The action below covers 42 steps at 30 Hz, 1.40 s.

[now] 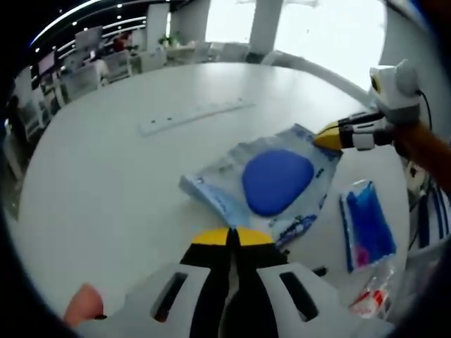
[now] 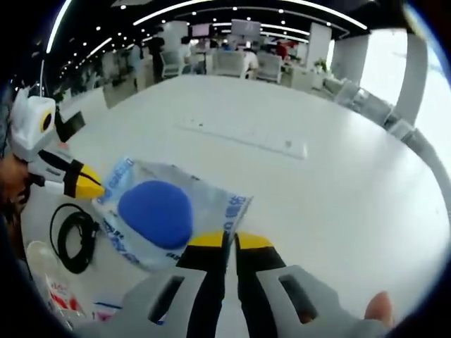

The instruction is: Arrange the tabletop items into an orderly group along one side of the table until the central work area is clear of visible clutter.

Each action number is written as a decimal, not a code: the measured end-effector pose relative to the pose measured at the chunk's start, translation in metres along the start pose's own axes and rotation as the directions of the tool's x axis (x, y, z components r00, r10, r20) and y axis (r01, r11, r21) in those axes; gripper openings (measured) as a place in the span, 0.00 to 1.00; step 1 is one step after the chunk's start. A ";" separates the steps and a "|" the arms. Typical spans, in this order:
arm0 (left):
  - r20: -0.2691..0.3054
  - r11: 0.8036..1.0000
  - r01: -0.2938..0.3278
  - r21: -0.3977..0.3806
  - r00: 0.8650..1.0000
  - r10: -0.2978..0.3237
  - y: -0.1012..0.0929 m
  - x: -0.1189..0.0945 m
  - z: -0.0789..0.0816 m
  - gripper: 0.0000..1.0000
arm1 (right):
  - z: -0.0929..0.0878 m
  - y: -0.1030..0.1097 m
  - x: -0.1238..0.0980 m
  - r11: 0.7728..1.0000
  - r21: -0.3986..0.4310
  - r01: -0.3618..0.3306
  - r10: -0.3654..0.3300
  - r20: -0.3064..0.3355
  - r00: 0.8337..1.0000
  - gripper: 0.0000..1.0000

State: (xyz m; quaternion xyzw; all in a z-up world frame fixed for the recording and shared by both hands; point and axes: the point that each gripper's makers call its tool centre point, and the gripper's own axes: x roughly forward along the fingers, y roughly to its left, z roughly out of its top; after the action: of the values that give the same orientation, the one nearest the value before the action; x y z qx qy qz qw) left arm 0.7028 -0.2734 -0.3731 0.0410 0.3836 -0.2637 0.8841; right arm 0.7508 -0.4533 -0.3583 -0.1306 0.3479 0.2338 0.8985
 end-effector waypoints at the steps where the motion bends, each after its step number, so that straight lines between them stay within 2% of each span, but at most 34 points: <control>1: -0.002 1.000 0.000 -0.001 1.000 0.000 0.000 0.000 0.000 0.00 | 0.000 0.000 0.001 1.000 -0.001 0.000 0.000 0.000 1.000 0.04; 20: -0.024 1.000 0.003 0.005 1.000 -0.003 -0.002 0.007 -0.007 0.00 | -0.016 -0.004 0.013 1.000 0.008 -0.005 0.006 -0.053 0.999 0.05; 34: -0.025 1.000 0.000 0.024 1.000 0.001 -0.001 0.010 -0.009 0.00 | -0.021 -0.005 0.015 1.000 0.021 -0.006 0.008 -0.064 0.998 0.07; 38: -0.017 0.999 -0.006 0.039 1.000 0.007 0.000 0.009 -0.008 0.04 | -0.021 -0.005 0.015 1.000 0.015 0.001 0.000 -0.060 0.998 0.13; 42: -0.024 0.999 -0.012 0.045 1.000 0.014 0.001 0.010 -0.009 0.11 | -0.017 -0.005 0.013 1.000 0.012 0.004 -0.004 -0.048 0.999 0.15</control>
State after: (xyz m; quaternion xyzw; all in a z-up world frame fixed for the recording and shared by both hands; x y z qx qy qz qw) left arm 0.7029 -0.2743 -0.3867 0.0665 0.3882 -0.2660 0.8799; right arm 0.7524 -0.4606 -0.3797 -0.1316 0.3705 0.2266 0.8911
